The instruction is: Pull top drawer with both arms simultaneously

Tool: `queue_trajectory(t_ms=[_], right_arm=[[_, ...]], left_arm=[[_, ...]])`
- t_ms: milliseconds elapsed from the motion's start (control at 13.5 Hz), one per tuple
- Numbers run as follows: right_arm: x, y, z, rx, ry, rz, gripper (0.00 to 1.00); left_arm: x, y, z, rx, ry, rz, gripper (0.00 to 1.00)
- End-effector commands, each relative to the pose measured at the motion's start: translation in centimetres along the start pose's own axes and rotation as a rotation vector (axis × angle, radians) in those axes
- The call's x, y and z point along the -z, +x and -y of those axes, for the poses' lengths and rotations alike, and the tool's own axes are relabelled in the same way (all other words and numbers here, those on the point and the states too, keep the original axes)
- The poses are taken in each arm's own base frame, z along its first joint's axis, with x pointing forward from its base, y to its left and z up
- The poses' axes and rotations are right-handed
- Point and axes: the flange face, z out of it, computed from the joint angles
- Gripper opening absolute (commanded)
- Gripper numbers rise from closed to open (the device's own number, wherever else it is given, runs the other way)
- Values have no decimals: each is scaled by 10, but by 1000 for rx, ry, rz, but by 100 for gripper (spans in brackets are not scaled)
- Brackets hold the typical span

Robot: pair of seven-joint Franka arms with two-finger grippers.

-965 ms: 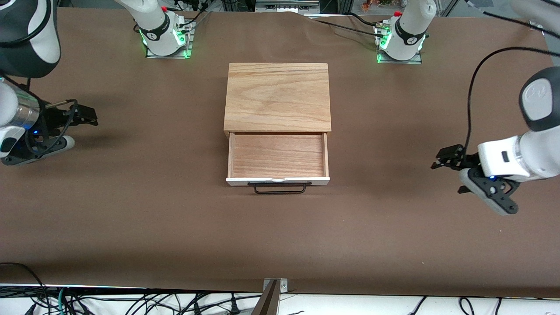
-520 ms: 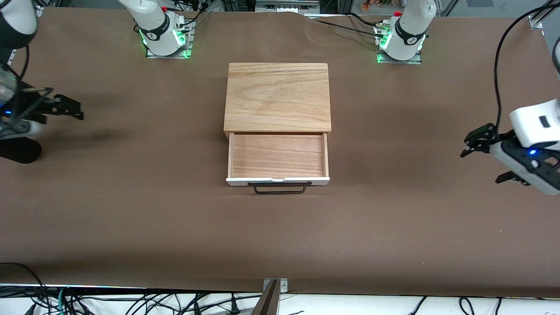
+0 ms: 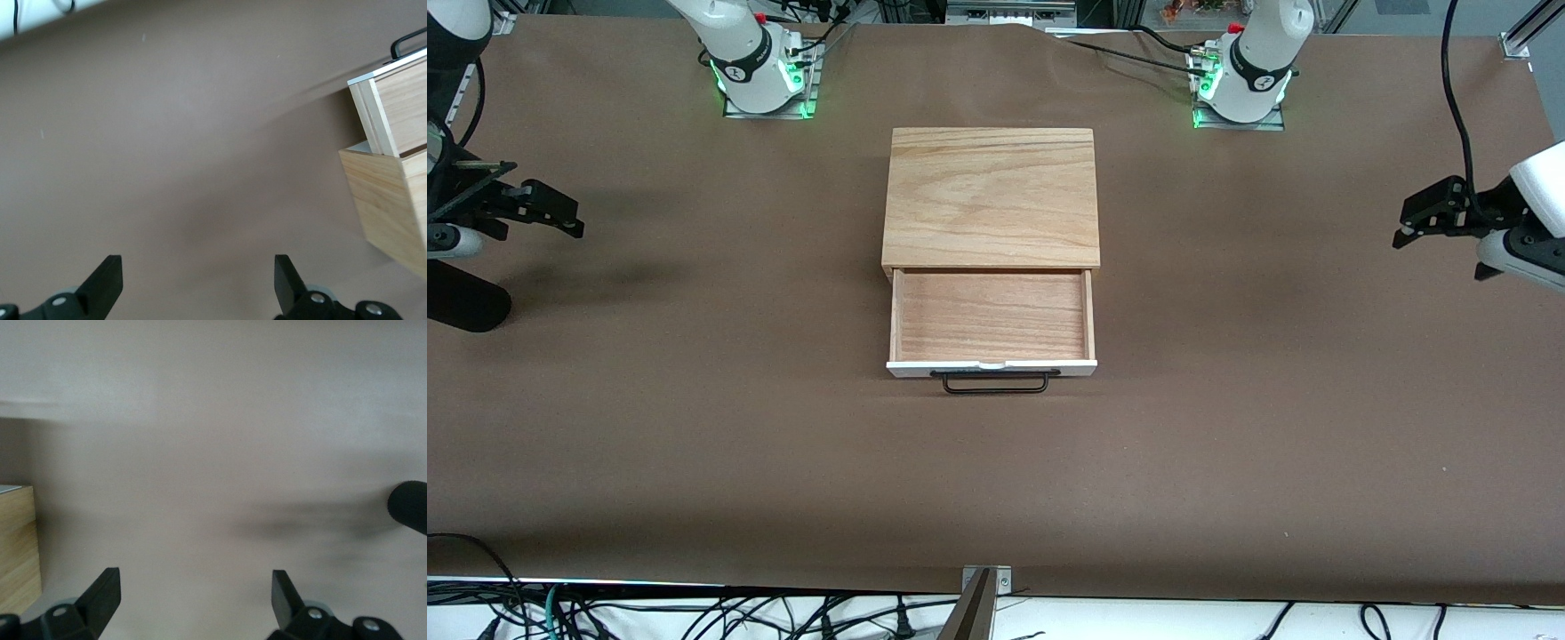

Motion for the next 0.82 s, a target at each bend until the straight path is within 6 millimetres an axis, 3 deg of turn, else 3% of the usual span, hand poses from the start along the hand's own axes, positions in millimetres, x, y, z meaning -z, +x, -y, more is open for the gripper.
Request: queue_trajectory(t_ms=[0,223,371,743], right_arm=[[0,-1,0,-17,3,-4,100],[-1,4,0,-27,10,-13,100],[0,12,0,-26,15,-15,100],[3,12,6,-5,11,-17,100]], left_arm=[[5,-22,-4,194,15,61,100],[-2,-35,-13,272,7,100,100],[-5,-37,-1,279,-13,103,100],[-9,-32,-6,265,-13,114,100]])
